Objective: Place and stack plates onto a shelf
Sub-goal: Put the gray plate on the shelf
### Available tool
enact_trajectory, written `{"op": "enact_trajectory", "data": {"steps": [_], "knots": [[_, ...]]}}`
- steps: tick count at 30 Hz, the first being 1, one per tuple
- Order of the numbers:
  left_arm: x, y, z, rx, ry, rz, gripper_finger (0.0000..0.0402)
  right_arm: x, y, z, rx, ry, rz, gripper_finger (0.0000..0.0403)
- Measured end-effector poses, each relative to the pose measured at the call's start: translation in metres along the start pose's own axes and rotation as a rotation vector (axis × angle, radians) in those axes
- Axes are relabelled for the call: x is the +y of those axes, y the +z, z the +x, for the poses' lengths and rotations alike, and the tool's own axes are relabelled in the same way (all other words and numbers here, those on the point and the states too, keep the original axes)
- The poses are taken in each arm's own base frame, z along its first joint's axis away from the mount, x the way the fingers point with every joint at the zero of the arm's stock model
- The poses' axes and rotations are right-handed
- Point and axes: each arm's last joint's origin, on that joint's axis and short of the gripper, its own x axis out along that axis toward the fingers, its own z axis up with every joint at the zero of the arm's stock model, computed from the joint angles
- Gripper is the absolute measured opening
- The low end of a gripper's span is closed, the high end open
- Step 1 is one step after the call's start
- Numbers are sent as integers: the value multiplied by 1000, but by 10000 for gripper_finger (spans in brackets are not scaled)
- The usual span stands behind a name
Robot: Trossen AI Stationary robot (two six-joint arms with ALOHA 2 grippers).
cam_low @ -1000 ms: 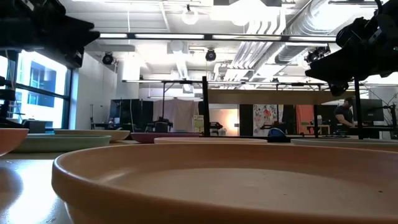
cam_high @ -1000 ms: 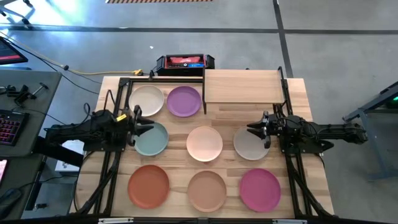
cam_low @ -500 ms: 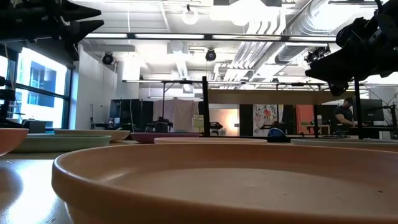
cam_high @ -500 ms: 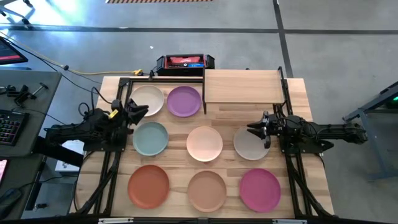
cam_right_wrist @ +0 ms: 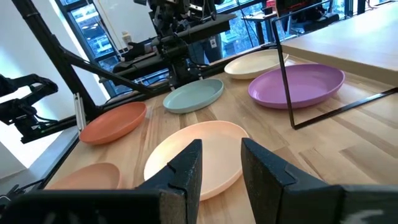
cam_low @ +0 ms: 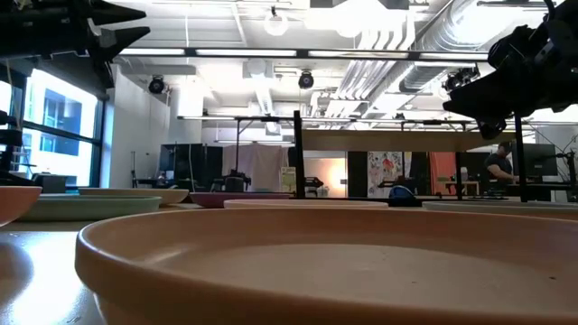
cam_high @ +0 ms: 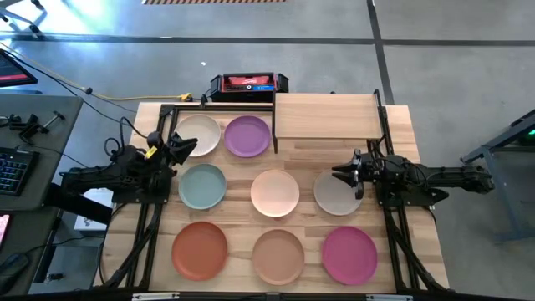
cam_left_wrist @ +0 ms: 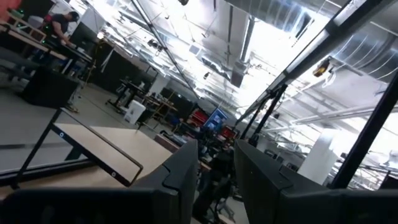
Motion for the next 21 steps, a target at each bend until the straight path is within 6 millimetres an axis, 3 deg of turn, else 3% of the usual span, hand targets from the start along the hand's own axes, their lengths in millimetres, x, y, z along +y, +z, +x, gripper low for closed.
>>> {"op": "enact_trajectory", "data": {"steps": [9,16,21], "knots": [[0,0,0,0,0,-23,97,0,0,0,-5,-8,191,94],[-1,2,0,-20,-12,-78,97,0,1,0,-8,-6,205,94],[-5,9,0,-84,-51,-120,97,5,16,-1,-164,63,297,94]]}}
